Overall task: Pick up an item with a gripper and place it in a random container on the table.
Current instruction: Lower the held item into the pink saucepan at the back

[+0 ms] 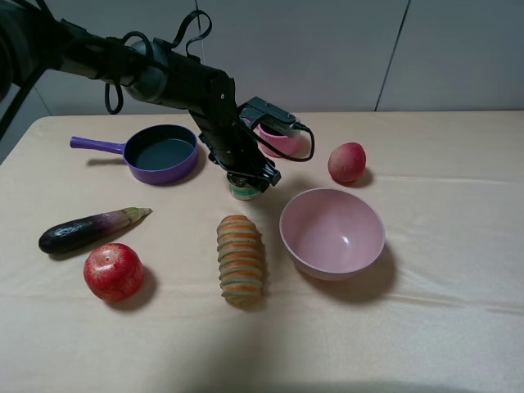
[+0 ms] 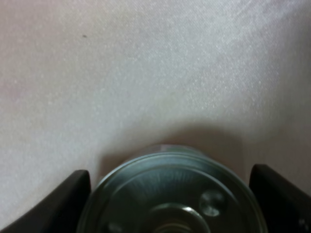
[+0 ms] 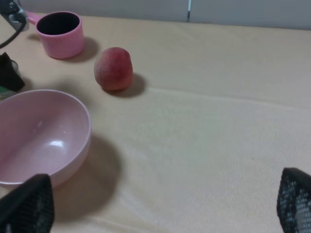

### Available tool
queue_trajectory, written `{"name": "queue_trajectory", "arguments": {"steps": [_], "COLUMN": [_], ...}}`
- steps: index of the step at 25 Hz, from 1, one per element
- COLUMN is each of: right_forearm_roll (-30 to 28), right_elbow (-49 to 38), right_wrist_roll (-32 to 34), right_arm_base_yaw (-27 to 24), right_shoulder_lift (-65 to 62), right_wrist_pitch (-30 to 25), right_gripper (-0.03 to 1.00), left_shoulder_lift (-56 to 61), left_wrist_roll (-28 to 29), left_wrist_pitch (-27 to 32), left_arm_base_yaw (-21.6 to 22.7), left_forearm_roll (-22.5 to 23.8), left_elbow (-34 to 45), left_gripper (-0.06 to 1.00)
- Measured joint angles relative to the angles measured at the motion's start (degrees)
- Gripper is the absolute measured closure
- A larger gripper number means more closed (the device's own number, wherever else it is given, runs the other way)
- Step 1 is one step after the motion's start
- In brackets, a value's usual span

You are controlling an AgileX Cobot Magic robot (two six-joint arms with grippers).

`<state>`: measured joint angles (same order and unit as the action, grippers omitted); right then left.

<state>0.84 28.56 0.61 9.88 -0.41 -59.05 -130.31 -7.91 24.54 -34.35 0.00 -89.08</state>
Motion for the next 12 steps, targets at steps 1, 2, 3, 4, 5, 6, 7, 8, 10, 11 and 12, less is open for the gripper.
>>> {"name": "queue_trajectory", "arguments": {"steps": [1, 2, 3, 4, 5, 6, 7, 8, 10, 11, 12], "right_forearm_roll": [0.0, 0.0, 0.0, 0.0, 0.0, 0.0, 0.0, 0.0, 0.0, 0.0, 0.0], "right_elbow": [0.0, 0.0, 0.0, 0.0, 0.0, 0.0, 0.0, 0.0, 0.0, 0.0, 0.0], "right_wrist_roll": [0.0, 0.0, 0.0, 0.0, 0.0, 0.0, 0.0, 0.0, 0.0, 0.0, 0.0], "right_arm_base_yaw": [0.0, 0.0, 0.0, 0.0, 0.0, 0.0, 0.0, 0.0, 0.0, 0.0, 0.0], "right_shoulder_lift": [0.0, 0.0, 0.0, 0.0, 0.0, 0.0, 0.0, 0.0, 0.0, 0.0, 0.0], "right_wrist_pitch": [0.0, 0.0, 0.0, 0.0, 0.0, 0.0, 0.0, 0.0, 0.0, 0.0, 0.0], "right_gripper": [0.27, 0.27, 0.27, 0.27, 0.27, 0.27, 0.27, 0.27, 0.27, 0.27, 0.27], "left_shoulder_lift": [0.0, 0.0, 0.0, 0.0, 0.0, 0.0, 0.0, 0.0, 0.0, 0.0, 0.0], "left_wrist_roll": [0.0, 0.0, 0.0, 0.0, 0.0, 0.0, 0.0, 0.0, 0.0, 0.0, 0.0], "left_wrist_pitch": [0.0, 0.1, 0.3, 0.4, 0.5, 0.6, 0.6, 0.6, 1.0, 1.4, 1.9], "left_arm_base_yaw": [0.0, 0.0, 0.0, 0.0, 0.0, 0.0, 0.0, 0.0, 0.0, 0.0, 0.0], "left_forearm_roll": [0.0, 0.0, 0.0, 0.0, 0.0, 0.0, 0.0, 0.0, 0.3, 0.5, 0.7], "left_elbow": [0.0, 0.0, 0.0, 0.0, 0.0, 0.0, 0.0, 0.0, -0.1, -0.4, -0.8], "left_gripper": [0.28, 0.28, 0.28, 0.28, 0.28, 0.28, 0.28, 0.28, 0.28, 0.28, 0.28]}}
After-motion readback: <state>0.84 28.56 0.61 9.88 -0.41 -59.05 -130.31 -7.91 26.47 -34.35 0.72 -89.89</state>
